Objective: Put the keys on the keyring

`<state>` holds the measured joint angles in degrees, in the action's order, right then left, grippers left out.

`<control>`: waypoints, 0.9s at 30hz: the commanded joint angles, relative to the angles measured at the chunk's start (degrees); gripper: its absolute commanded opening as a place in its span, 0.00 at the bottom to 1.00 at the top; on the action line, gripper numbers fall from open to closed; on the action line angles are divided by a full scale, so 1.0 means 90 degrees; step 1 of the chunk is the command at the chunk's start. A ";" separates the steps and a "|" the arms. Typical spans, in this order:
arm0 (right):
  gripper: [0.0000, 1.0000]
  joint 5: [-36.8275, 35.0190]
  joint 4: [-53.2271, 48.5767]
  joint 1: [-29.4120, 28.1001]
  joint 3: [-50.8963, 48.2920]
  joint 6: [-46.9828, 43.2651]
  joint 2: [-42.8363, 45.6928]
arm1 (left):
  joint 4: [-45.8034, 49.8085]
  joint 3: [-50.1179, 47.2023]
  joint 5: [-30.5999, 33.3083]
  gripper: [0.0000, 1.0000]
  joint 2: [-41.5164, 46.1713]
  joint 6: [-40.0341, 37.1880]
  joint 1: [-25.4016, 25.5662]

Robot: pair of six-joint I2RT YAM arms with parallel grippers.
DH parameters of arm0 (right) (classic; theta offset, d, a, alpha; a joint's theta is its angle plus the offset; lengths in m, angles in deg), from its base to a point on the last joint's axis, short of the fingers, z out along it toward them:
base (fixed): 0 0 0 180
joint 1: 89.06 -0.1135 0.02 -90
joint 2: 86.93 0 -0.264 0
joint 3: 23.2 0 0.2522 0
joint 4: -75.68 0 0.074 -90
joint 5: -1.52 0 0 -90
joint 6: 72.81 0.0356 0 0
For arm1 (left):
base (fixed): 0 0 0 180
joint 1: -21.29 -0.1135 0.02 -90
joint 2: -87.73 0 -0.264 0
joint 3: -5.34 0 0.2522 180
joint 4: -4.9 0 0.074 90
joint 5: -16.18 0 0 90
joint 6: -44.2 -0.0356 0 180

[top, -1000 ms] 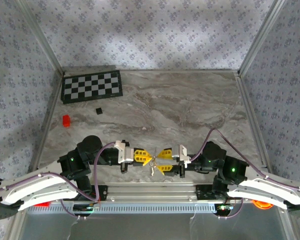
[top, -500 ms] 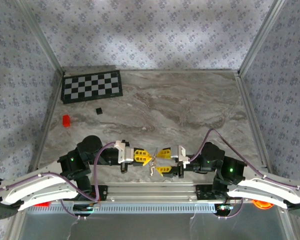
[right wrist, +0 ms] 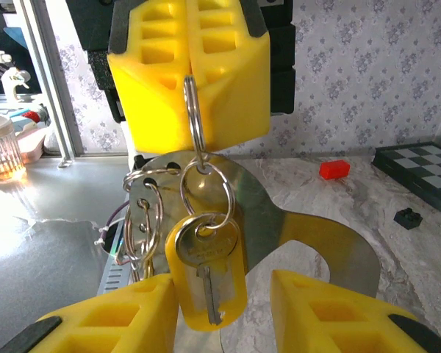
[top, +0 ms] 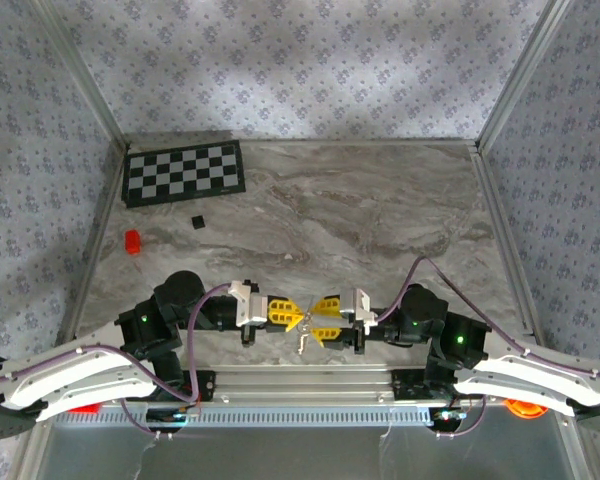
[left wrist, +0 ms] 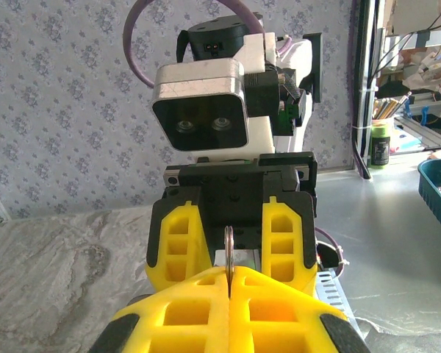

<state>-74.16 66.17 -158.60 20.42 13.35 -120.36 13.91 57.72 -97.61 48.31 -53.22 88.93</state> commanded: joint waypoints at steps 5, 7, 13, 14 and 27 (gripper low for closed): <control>0.43 -0.0066 0.0306 -0.0032 -0.0047 0.0065 -0.0045 | -0.0324 0.0126 0.0014 0.00 0.0054 0.0053 0.0024; 0.42 -0.0120 0.0319 -0.0038 -0.0052 0.0075 -0.0054 | -0.0305 0.0131 0.0032 0.00 0.0044 0.0050 0.0024; 0.36 -0.0382 0.0352 -0.0045 -0.0080 0.0095 -0.0047 | -0.0272 0.0144 0.0111 0.00 0.0025 0.0036 0.0024; 0.34 -0.0441 0.0348 -0.0041 -0.0083 0.0086 -0.0048 | -0.0268 0.0134 0.0147 0.00 0.0033 0.0028 0.0016; 0.16 -0.0772 0.0258 -0.0047 -0.0105 0.0104 0.0022 | -0.0272 0.0046 0.0255 0.00 0.0044 0.0021 0.0021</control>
<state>-79.82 67.35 -158.64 20.25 13.79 -120.85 13.93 57.72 -95.71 48.24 -53.22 88.93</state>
